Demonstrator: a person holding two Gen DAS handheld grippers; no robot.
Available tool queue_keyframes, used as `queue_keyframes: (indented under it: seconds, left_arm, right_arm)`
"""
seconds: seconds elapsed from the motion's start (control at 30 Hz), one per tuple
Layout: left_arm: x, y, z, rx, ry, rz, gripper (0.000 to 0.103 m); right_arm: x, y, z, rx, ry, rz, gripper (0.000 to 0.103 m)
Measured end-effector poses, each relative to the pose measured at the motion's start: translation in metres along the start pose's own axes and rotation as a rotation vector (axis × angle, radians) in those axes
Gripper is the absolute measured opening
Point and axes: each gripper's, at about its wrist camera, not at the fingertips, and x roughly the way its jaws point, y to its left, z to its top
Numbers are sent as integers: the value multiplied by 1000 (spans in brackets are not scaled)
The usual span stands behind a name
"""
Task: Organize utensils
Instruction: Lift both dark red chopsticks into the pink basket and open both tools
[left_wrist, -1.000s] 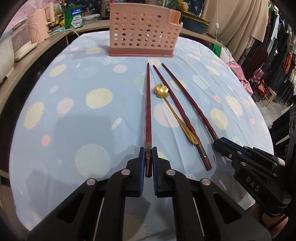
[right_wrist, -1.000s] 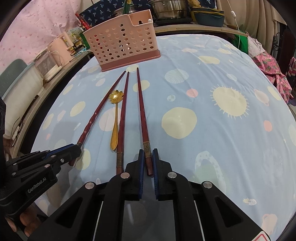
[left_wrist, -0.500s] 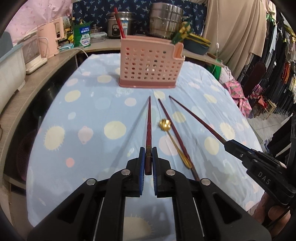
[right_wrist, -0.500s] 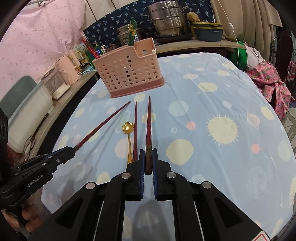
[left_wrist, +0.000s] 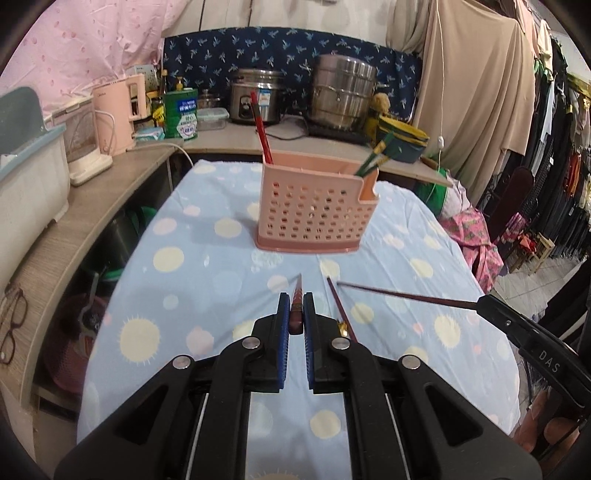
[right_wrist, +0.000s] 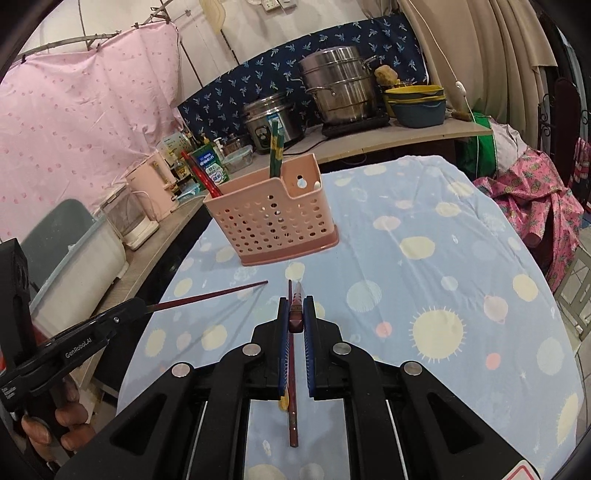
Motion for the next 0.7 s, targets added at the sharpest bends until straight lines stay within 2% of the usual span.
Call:
queue_keyframes:
  seconds: [0.33, 0.7]
  left_arm:
    - [-6, 0, 49, -2, -88, 12, 7]
    - [-18, -2, 116, -8, -198, -24, 7]
  right_arm:
    - [-11, 9, 47, -23, -114, 21, 7]
    - [-21, 17, 108, -17, -253, 40, 7]
